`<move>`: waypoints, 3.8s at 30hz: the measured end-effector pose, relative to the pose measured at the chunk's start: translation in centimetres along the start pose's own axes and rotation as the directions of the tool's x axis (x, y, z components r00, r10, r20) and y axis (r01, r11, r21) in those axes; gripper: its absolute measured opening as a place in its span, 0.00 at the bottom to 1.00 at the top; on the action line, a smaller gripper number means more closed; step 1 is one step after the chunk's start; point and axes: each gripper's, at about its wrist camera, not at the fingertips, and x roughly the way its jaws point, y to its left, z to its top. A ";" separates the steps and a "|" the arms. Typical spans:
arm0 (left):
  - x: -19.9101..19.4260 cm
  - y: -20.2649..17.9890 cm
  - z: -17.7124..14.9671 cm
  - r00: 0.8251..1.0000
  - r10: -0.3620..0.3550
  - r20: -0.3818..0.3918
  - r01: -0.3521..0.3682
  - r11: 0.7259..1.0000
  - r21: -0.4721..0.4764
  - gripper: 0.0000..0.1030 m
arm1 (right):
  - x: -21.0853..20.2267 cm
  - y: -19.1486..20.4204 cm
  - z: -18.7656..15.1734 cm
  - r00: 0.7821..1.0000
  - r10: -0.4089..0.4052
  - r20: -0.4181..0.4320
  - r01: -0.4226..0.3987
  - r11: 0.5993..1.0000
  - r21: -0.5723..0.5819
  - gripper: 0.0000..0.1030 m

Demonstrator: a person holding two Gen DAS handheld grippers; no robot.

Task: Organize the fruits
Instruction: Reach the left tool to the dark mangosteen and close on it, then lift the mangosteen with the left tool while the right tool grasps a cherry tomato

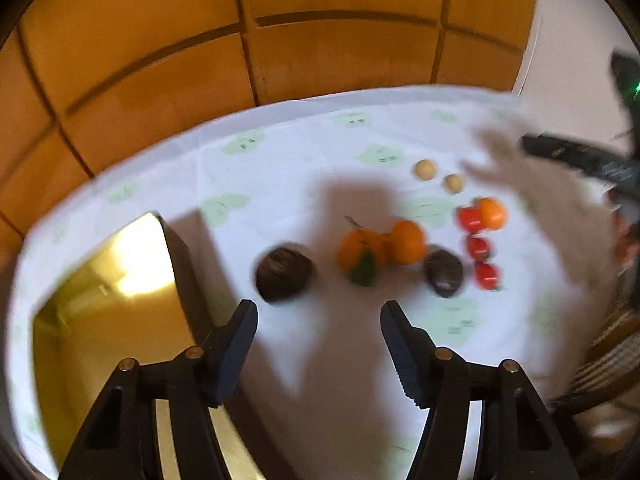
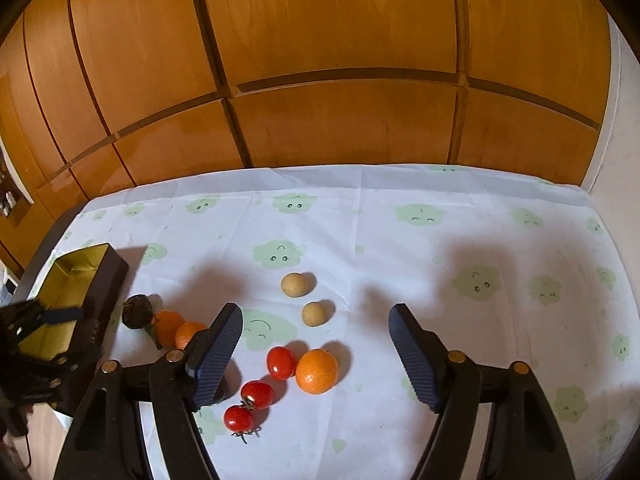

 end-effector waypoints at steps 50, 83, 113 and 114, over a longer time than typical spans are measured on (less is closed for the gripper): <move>-0.7 -6.9 -3.8 0.999 0.038 0.028 -0.040 0.997 0.062 0.48 | 4.5 -0.9 -1.1 0.923 0.278 -0.265 -0.253 0.960 0.123 0.27; 1.7 -10.4 -9.2 0.994 -0.003 0.111 0.018 0.990 -0.138 0.49 | 9.0 4.3 -6.3 0.855 0.139 -0.499 -0.214 0.972 -0.096 0.26; -8.8 7.1 -4.6 0.962 0.110 0.249 0.040 0.846 -0.532 0.47 | 8.1 7.3 -7.9 0.903 0.012 -0.430 -0.180 0.918 -0.353 0.25; -8.1 8.3 -4.4 0.968 0.123 0.218 0.017 0.836 -0.548 0.47 | 8.1 7.4 -7.9 0.903 0.012 -0.430 -0.180 0.918 -0.353 0.25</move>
